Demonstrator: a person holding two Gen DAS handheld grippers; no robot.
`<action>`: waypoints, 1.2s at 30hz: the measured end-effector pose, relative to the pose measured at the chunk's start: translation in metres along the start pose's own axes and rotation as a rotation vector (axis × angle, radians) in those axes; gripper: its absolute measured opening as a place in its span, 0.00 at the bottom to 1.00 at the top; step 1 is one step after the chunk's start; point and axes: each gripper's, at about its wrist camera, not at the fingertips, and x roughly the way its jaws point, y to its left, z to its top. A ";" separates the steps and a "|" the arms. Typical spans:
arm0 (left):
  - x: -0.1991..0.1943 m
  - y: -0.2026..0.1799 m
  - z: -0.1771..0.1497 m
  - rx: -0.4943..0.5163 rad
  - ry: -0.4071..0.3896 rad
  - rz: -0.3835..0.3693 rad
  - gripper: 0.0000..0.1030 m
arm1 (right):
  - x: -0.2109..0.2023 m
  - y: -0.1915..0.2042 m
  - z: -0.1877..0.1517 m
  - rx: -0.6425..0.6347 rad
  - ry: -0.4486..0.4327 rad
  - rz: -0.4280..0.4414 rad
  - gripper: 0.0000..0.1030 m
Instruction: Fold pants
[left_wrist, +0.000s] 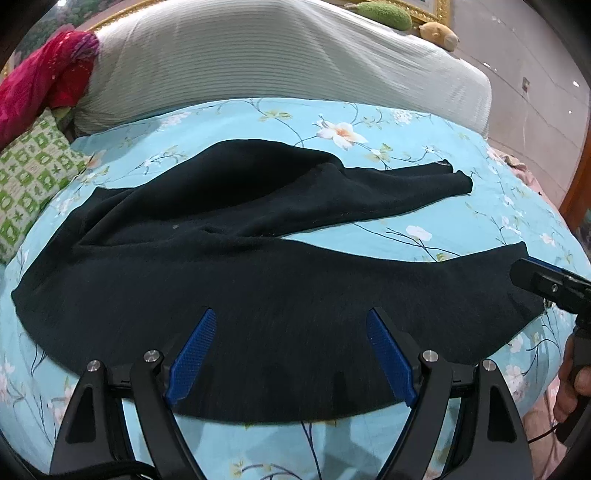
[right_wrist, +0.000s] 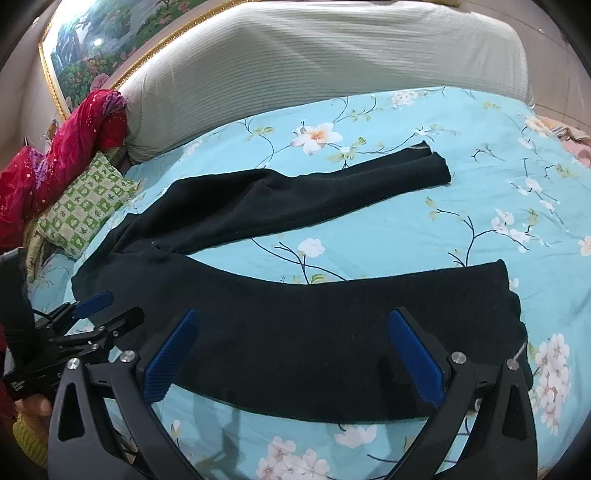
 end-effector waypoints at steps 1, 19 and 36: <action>0.003 -0.001 0.004 0.010 0.004 -0.003 0.82 | 0.001 -0.002 0.002 0.004 0.005 0.011 0.99; 0.094 -0.004 0.160 0.242 0.063 -0.065 0.82 | 0.054 -0.089 0.128 0.038 0.101 -0.029 0.99; 0.245 0.001 0.207 0.351 0.430 -0.310 0.47 | 0.178 -0.167 0.191 0.024 0.297 0.003 0.67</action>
